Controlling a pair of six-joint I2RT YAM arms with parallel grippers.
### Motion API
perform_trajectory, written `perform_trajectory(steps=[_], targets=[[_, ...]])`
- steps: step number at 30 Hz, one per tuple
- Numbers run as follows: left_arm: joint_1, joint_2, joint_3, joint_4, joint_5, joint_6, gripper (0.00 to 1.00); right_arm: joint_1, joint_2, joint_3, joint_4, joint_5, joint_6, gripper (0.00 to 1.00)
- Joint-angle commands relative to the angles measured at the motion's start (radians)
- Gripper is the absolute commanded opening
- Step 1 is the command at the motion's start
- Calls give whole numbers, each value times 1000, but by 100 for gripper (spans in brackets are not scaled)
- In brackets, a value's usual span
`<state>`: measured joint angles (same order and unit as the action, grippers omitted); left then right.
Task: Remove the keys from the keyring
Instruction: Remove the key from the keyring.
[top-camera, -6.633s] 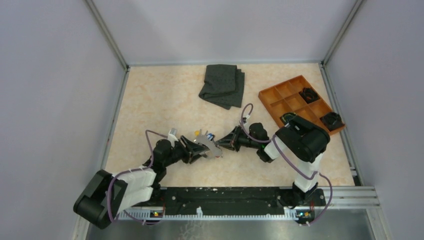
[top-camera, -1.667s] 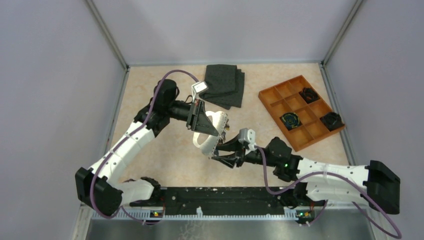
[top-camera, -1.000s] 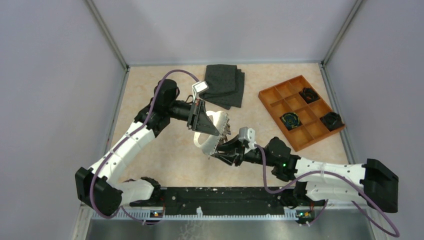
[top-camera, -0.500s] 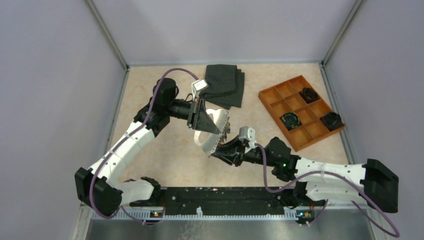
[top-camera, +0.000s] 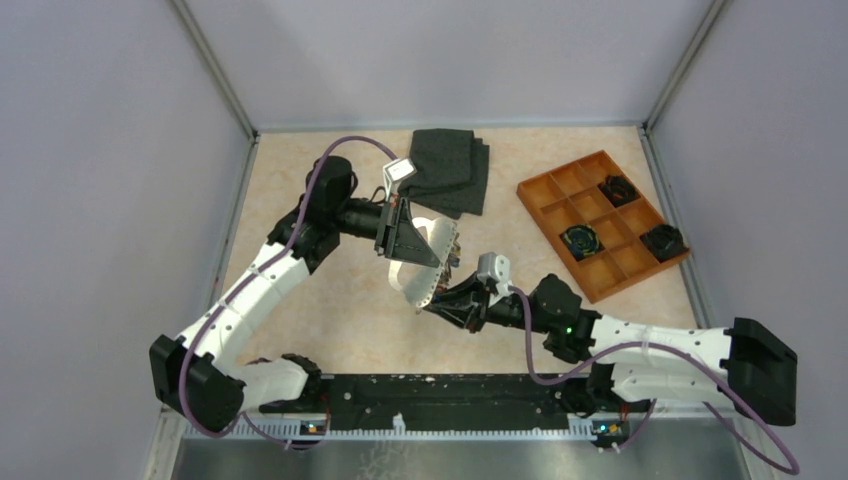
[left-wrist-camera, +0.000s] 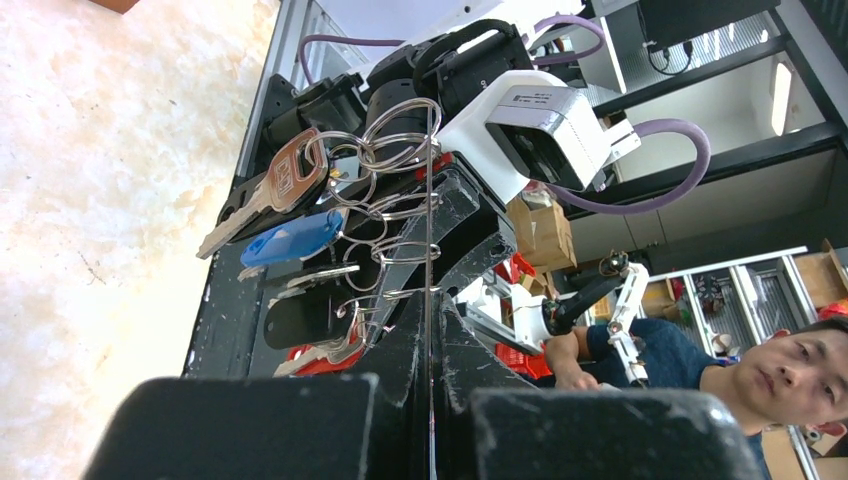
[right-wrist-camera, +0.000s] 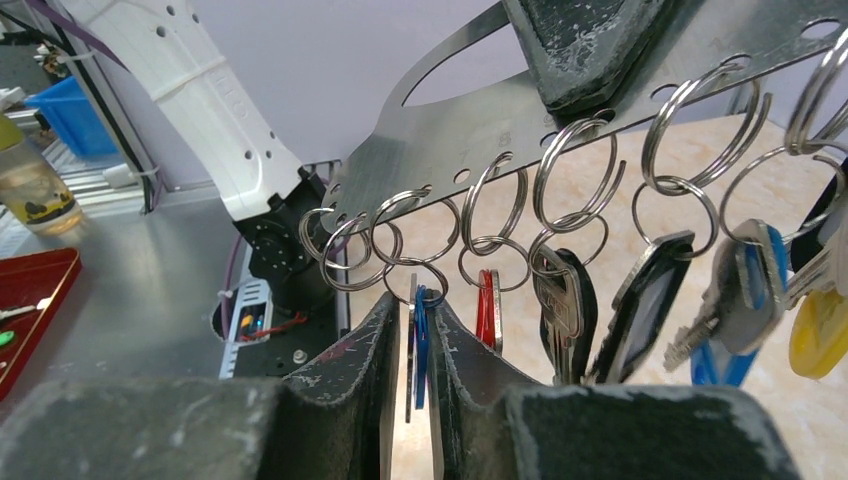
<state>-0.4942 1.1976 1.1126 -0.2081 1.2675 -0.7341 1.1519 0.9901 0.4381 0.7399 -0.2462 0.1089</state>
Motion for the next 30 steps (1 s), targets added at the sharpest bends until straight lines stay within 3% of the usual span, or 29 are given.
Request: perform_trajectory(steps=[1, 9, 17, 30], targets=[[-1, -22, 38, 47, 11, -14, 0, 12, -21, -13, 26, 8, 8, 14], [4, -17, 46, 47, 9, -15, 0, 12, -35, -25, 23, 17, 15, 11], [11, -18, 26, 33, 0, 11, 0, 13, -77, -12, -33, 30, 18, 0], [54, -50, 18, -103, -121, 277, 0, 12, -126, 113, -412, 119, -1, 0]])
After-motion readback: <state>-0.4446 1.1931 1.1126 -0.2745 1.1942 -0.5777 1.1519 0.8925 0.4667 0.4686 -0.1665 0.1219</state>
